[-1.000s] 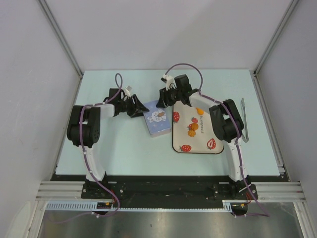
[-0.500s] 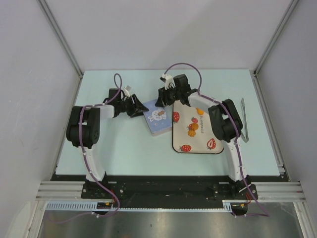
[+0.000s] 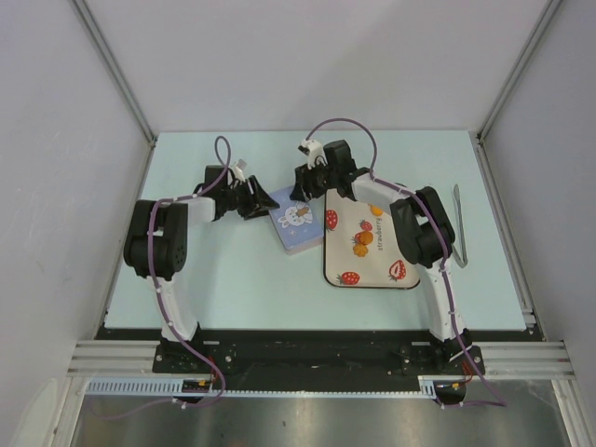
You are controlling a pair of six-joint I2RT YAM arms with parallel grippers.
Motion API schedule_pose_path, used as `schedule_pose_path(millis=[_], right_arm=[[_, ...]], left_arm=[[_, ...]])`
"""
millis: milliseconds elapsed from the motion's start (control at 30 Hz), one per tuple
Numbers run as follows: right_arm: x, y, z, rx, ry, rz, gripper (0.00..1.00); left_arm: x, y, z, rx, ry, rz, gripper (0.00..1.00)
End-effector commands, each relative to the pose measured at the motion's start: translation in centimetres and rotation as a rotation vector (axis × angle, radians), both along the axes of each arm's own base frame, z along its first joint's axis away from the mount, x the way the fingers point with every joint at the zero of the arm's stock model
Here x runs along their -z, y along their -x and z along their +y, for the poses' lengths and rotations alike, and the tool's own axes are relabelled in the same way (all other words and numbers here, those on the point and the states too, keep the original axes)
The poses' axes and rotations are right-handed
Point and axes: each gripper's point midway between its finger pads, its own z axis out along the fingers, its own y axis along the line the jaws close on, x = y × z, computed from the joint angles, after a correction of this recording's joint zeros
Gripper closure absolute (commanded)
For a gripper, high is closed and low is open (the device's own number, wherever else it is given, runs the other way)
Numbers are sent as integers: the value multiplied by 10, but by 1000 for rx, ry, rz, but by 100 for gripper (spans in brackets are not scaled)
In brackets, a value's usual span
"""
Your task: Pack the cookies
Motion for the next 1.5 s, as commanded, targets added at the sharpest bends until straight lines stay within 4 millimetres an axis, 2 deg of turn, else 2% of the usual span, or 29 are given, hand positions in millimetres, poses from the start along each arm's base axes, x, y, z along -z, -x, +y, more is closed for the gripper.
schedule_pose_path(millis=[0, 200, 467, 567, 700, 800, 900, 1067, 1300, 1333, 1367, 1433, 1467], right_arm=[[87, 85, 18, -156, 146, 233, 45], [87, 85, 17, -156, 148, 234, 45], [86, 85, 18, -159, 149, 229, 45], [87, 85, 17, -158, 151, 230, 45], [86, 84, 18, -157, 151, 228, 45], [86, 83, 18, -157, 151, 228, 45], [86, 84, 18, -158, 153, 227, 45], [88, 84, 16, -157, 156, 230, 45], [88, 84, 16, -158, 160, 228, 44], [88, 84, 15, -158, 161, 231, 43], [88, 84, 14, -158, 164, 229, 43], [86, 83, 14, -157, 164, 222, 43], [86, 83, 14, -157, 167, 223, 42]], left_arm=[[-17, -22, 2, -6, -104, -159, 41], [-17, -24, 15, -16, -197, -182, 41], [-28, -31, 33, -23, -327, -251, 40], [-23, -28, 40, -9, -376, -236, 40], [-22, -35, 44, 14, -424, -259, 39], [-16, -38, 43, 50, -438, -260, 40], [-7, -35, 42, 96, -437, -244, 40], [-4, -26, 43, 153, -417, -230, 39], [-21, -21, 50, 224, -398, -269, 38], [-18, -16, 50, 246, -396, -247, 38], [-25, -20, 51, 270, -394, -272, 38], [-24, -16, 55, 311, -402, -259, 37], [-27, -21, 52, 334, -385, -271, 37]])
